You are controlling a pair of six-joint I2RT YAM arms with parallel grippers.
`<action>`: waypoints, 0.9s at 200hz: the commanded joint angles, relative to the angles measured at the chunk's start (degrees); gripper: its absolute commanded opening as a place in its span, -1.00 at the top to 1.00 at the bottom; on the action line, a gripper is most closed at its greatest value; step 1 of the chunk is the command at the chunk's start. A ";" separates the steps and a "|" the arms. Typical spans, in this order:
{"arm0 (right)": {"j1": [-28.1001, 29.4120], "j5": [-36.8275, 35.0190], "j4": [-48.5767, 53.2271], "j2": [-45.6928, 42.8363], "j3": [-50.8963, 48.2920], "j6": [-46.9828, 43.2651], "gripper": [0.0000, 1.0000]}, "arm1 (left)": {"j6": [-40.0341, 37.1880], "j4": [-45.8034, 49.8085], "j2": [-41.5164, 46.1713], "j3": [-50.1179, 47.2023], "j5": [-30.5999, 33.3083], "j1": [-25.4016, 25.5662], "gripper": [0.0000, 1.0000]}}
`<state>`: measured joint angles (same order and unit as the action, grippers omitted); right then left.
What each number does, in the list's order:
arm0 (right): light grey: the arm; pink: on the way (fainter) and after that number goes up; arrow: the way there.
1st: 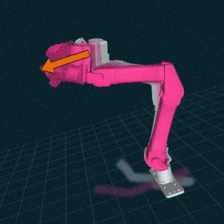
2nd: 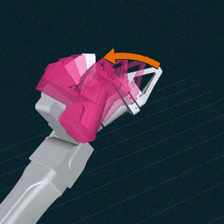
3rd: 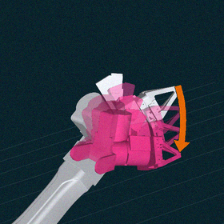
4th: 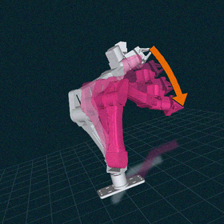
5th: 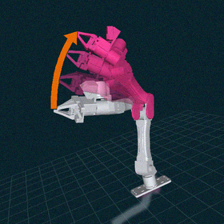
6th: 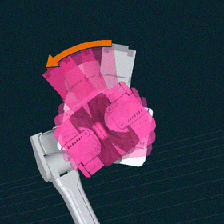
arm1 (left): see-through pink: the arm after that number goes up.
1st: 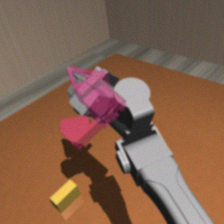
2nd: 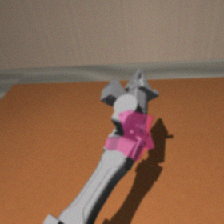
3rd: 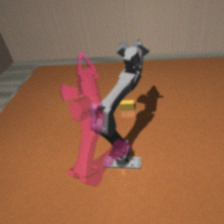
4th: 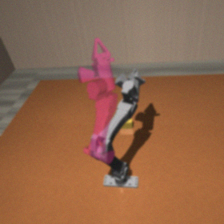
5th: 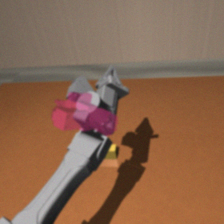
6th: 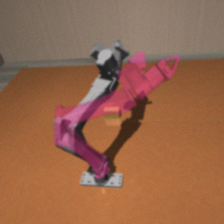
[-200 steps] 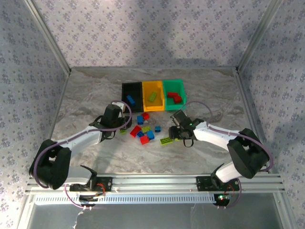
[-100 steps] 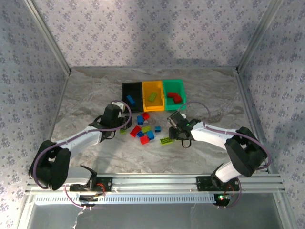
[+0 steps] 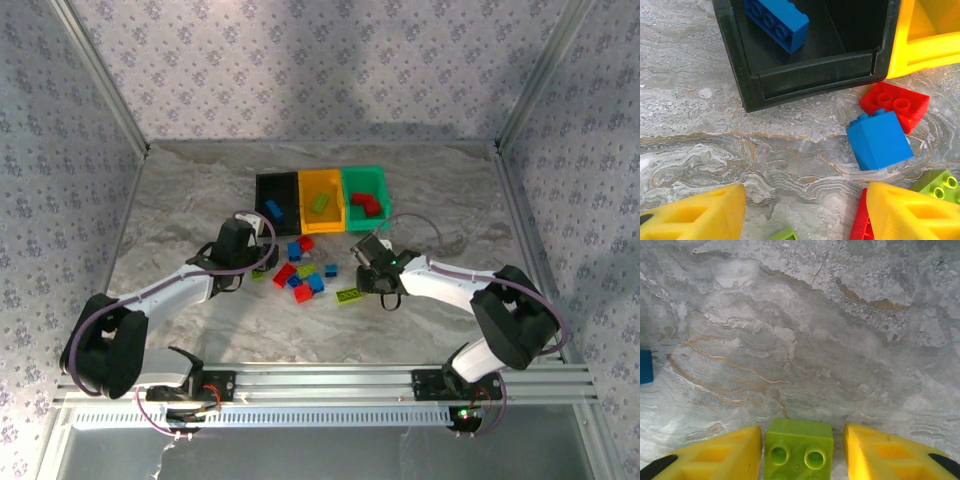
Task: Sort the legos into containers by color
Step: Pick up the lego from the center of the table.
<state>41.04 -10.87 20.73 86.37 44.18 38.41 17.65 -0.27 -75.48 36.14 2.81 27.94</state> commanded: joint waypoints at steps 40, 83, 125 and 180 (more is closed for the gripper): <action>0.44 0.70 -0.27 0.96 0.70 1.05 0.24 | 0.28 -1.31 0.05 0.51 -0.17 -0.28 -0.29; 0.29 -0.20 0.43 -0.73 1.50 0.62 0.28 | 0.28 -1.40 -0.02 0.51 -0.26 -0.32 -0.29; 0.54 -0.29 0.63 -0.33 5.26 -0.91 0.28 | 0.45 -1.21 -0.02 0.49 -0.11 -0.30 -0.29; 0.20 0.83 1.66 8.88 19.36 -7.66 0.28 | 0.30 -0.70 0.07 0.59 0.61 -0.39 -0.29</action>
<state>41.30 -10.50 21.02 90.13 56.45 35.48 17.67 -0.25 -75.48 36.14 2.98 27.94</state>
